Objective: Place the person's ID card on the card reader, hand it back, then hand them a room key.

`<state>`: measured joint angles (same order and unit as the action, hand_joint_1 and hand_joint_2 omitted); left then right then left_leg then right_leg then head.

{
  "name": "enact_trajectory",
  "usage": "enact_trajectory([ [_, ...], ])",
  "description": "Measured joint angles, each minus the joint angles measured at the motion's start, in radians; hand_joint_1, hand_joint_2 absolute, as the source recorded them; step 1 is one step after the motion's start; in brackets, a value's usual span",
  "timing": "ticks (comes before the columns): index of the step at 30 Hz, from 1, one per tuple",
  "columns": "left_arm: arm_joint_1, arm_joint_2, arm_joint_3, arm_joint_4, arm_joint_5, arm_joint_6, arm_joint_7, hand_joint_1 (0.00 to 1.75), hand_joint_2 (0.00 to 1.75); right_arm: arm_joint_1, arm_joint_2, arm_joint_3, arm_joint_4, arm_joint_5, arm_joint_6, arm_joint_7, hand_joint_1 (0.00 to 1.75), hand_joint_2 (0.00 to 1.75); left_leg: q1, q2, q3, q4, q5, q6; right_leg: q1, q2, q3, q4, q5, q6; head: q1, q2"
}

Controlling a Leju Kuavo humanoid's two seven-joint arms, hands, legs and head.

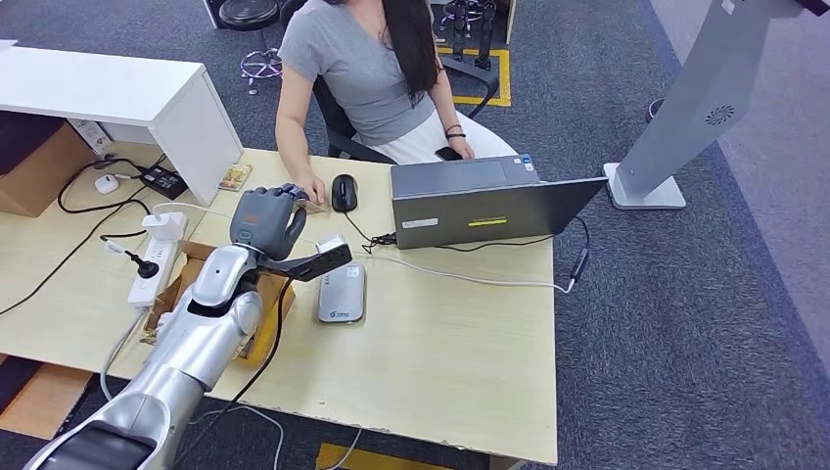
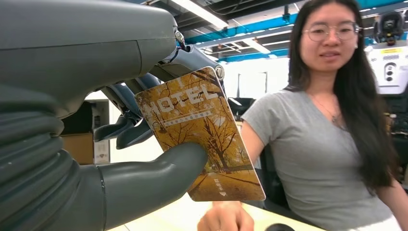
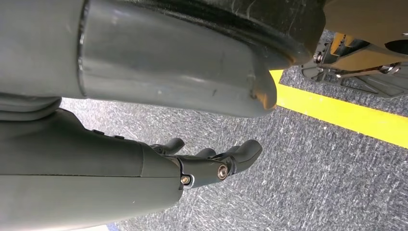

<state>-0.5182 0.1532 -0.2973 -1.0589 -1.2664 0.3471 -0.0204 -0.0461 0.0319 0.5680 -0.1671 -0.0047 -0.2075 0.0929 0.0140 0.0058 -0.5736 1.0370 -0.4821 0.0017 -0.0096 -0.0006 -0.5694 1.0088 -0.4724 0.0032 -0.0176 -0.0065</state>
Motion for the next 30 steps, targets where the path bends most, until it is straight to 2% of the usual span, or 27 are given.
enact_trajectory([
  [12,0.005,-0.044,-0.045,0.050,-0.030,-0.014,0.031,1.75,1.75,0.000,0.000,0.006,0.000,0.005,0.000,-0.003,0.00,0.00,0.000,0.000,0.000,0.000,0.000,0.000,0.000,0.000,0.000,0.000,0.000,0.000,0.000,0.000],
  [30,0.005,-0.052,-0.047,0.077,-0.031,-0.014,0.031,1.75,1.75,0.000,0.000,0.006,0.000,0.005,0.000,-0.003,0.00,0.00,0.000,0.000,0.000,0.000,0.000,0.000,0.000,0.000,0.000,0.000,0.000,0.000,0.000,0.000],
])
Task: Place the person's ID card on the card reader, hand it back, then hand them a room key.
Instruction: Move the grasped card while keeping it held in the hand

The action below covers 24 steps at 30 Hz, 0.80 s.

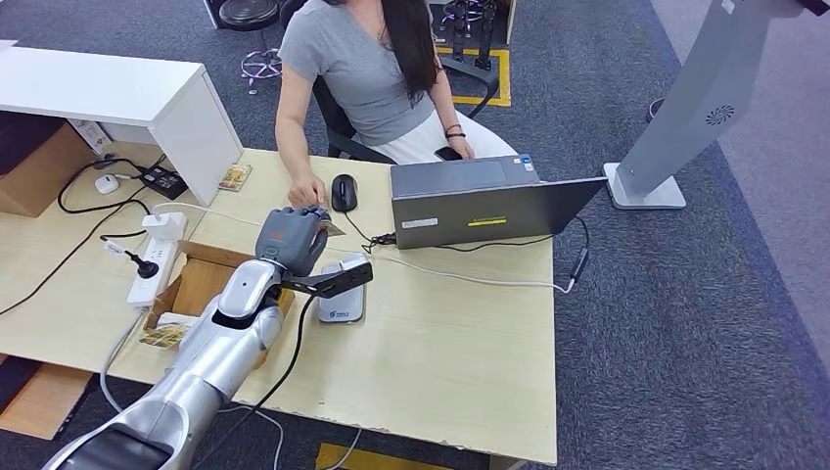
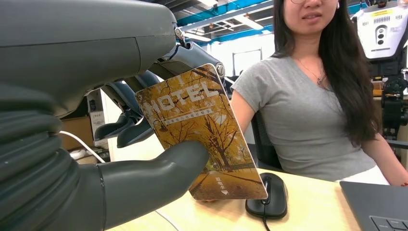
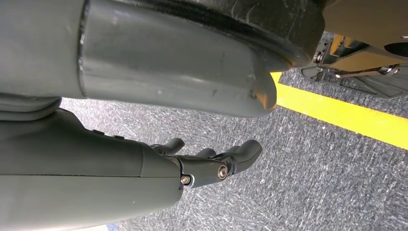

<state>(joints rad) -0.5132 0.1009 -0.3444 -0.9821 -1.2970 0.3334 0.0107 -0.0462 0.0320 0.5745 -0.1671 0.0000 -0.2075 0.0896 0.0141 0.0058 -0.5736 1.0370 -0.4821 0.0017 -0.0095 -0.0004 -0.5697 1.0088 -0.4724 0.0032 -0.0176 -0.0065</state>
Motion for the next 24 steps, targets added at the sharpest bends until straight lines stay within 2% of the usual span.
enact_trajectory([
  [4,-0.001,-0.002,0.000,0.002,0.000,-0.012,0.004,1.75,1.75,0.000,0.000,0.000,0.000,0.000,0.000,0.000,0.00,0.00,0.000,0.000,0.000,0.000,0.000,0.000,0.000,0.000,0.000,0.000,0.000,0.000,0.000,0.000],
  [9,-0.005,-0.005,-0.004,0.043,-0.001,-0.129,0.033,1.75,1.75,0.000,0.000,0.000,0.000,-0.001,0.000,0.003,0.00,0.00,0.000,0.000,0.000,0.000,0.000,0.000,0.000,0.000,0.000,0.000,0.000,0.000,0.000,0.000],
  [16,-0.029,-0.015,-0.013,0.128,0.000,-0.165,0.045,1.75,1.75,0.000,0.000,0.000,0.000,-0.004,0.000,0.004,0.00,0.00,0.000,0.000,0.000,0.000,0.000,0.000,0.000,0.000,0.000,0.000,0.000,0.000,0.000,0.000],
  [21,-0.096,-0.022,-0.020,0.216,0.016,-0.309,0.089,1.75,1.75,-0.001,0.003,0.000,0.000,-0.007,-0.001,0.015,0.00,0.00,0.000,0.000,0.002,0.000,0.000,0.000,0.000,0.000,0.002,0.000,0.000,0.000,0.000,0.000],
  [24,-0.133,-0.024,-0.029,0.275,0.021,-0.342,0.092,1.75,1.75,-0.002,0.006,0.000,0.000,-0.007,-0.001,0.021,0.00,0.00,0.000,0.001,0.004,-0.001,0.000,0.000,0.000,0.000,0.003,0.000,0.000,-0.001,0.000,0.000],
])
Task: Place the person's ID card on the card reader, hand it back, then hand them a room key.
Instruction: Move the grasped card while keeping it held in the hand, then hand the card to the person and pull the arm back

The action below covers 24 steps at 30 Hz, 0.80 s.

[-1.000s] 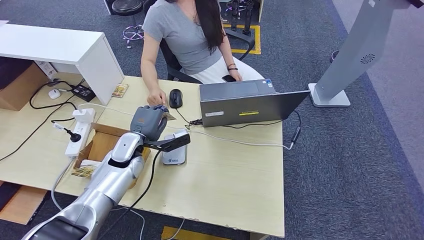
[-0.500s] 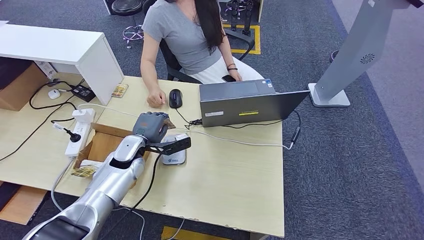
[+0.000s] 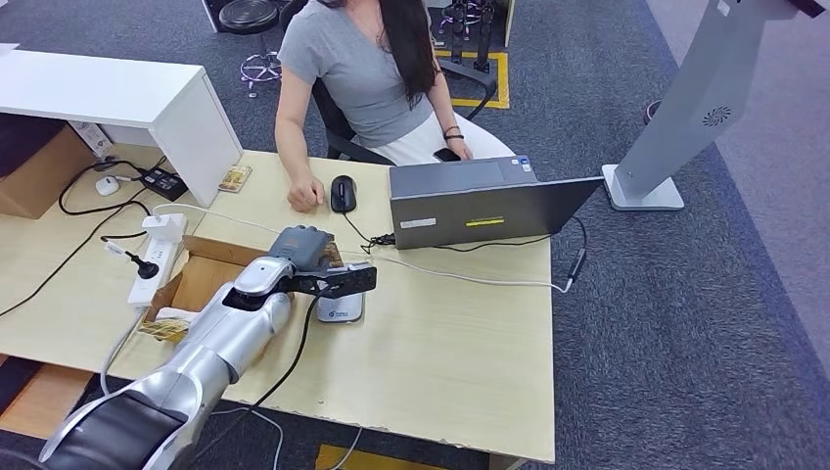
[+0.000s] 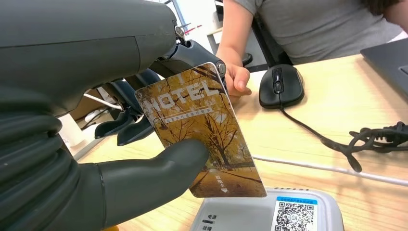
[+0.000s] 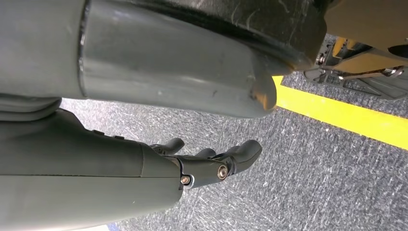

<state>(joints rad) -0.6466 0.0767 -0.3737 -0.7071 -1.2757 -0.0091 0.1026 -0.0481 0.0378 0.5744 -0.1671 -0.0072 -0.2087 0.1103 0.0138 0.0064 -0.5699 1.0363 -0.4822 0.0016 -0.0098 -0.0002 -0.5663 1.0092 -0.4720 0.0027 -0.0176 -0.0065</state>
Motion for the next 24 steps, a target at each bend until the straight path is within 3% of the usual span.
enact_trajectory([
  [6,-0.034,-0.005,-0.014,0.061,0.005,0.013,0.000,1.75,1.75,0.000,0.002,0.000,0.000,-0.001,0.000,0.002,0.00,0.00,0.000,0.000,0.001,0.000,0.001,-0.002,0.000,0.000,0.000,0.002,0.001,-0.002,0.000,0.000],
  [12,-0.033,-0.007,-0.015,0.067,0.020,0.145,0.006,1.75,1.75,0.000,0.002,0.000,0.000,-0.003,0.000,-0.004,0.00,0.00,0.001,0.000,-0.002,0.000,0.006,-0.004,0.000,0.000,-0.004,0.003,0.003,-0.004,0.000,0.000],
  [24,-0.033,-0.006,-0.015,0.067,0.022,0.156,0.007,1.75,1.75,0.001,0.002,0.000,0.000,-0.003,0.000,-0.005,0.00,0.00,0.001,-0.001,-0.005,0.000,0.007,-0.003,0.000,-0.001,-0.007,0.003,0.004,-0.004,0.000,0.000],
])
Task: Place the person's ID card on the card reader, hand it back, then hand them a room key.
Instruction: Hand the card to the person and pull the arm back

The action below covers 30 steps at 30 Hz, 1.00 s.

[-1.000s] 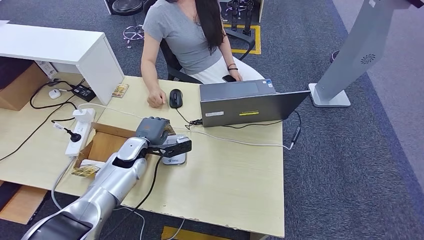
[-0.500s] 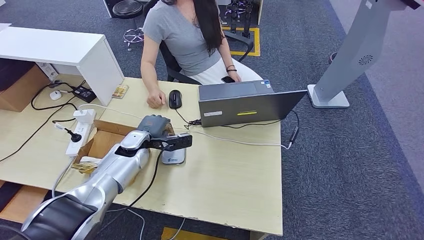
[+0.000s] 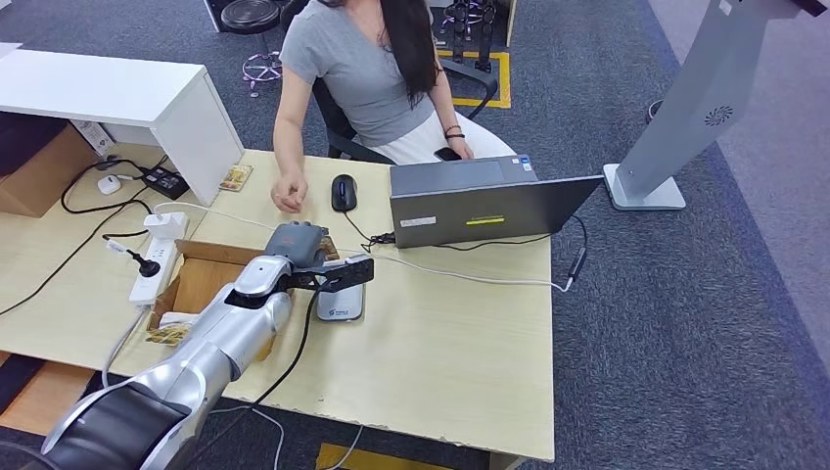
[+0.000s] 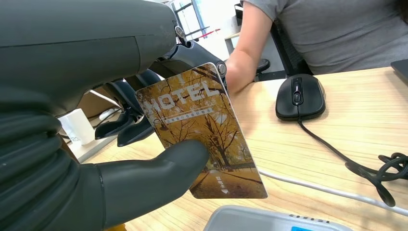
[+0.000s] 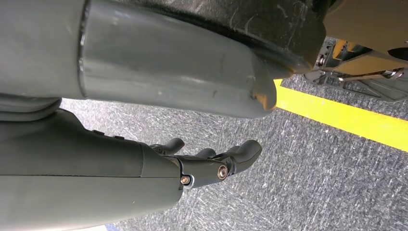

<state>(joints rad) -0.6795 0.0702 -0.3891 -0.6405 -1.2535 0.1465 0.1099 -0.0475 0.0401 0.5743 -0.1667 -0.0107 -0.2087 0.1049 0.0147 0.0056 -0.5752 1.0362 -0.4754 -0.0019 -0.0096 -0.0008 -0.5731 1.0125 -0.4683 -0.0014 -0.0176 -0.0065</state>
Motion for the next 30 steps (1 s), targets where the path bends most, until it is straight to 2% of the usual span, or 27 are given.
enact_trajectory([
  [9,0.001,0.000,0.000,0.000,0.000,0.007,0.000,1.75,1.75,0.000,0.000,0.000,0.000,0.000,0.000,-0.001,0.00,0.00,0.000,0.000,0.000,0.000,0.000,0.000,0.000,0.000,0.000,0.000,0.000,0.000,0.000,0.000],
  [12,0.011,0.006,0.000,-0.013,-0.006,0.111,-0.006,1.75,1.75,0.000,0.000,0.000,0.000,0.001,0.000,-0.003,0.00,0.00,0.000,0.000,-0.001,0.000,0.000,0.000,0.000,0.000,-0.001,0.000,0.000,0.000,0.000,0.000],
  [15,0.019,0.032,0.001,-0.071,-0.015,0.257,-0.028,1.75,1.75,0.001,0.000,0.001,0.000,0.006,0.000,-0.007,0.00,0.00,0.000,0.000,-0.002,0.000,0.000,0.000,0.000,0.000,-0.002,0.000,0.000,0.000,0.000,0.000],
  [17,0.020,0.056,0.006,-0.125,-0.018,0.301,-0.044,1.75,1.75,0.001,0.000,0.004,0.000,0.009,0.000,-0.008,0.00,0.00,0.000,0.000,-0.002,0.000,0.000,0.000,0.000,0.000,-0.003,0.000,0.000,0.000,0.000,0.000],
  [23,0.019,0.114,0.046,-0.254,-0.054,0.329,-0.070,1.75,1.75,0.001,0.000,0.014,0.000,0.014,0.000,-0.013,0.00,0.00,0.000,0.000,-0.004,0.000,0.000,0.000,0.000,0.000,-0.004,0.000,0.000,0.000,0.000,0.000],
  [30,0.019,0.147,0.076,-0.296,-0.077,0.368,-0.077,1.75,1.75,0.000,0.000,0.017,0.000,0.017,0.000,-0.019,0.00,0.00,0.000,0.000,-0.004,0.000,0.000,0.000,0.000,0.000,-0.004,0.000,0.000,0.000,0.000,0.000],
])
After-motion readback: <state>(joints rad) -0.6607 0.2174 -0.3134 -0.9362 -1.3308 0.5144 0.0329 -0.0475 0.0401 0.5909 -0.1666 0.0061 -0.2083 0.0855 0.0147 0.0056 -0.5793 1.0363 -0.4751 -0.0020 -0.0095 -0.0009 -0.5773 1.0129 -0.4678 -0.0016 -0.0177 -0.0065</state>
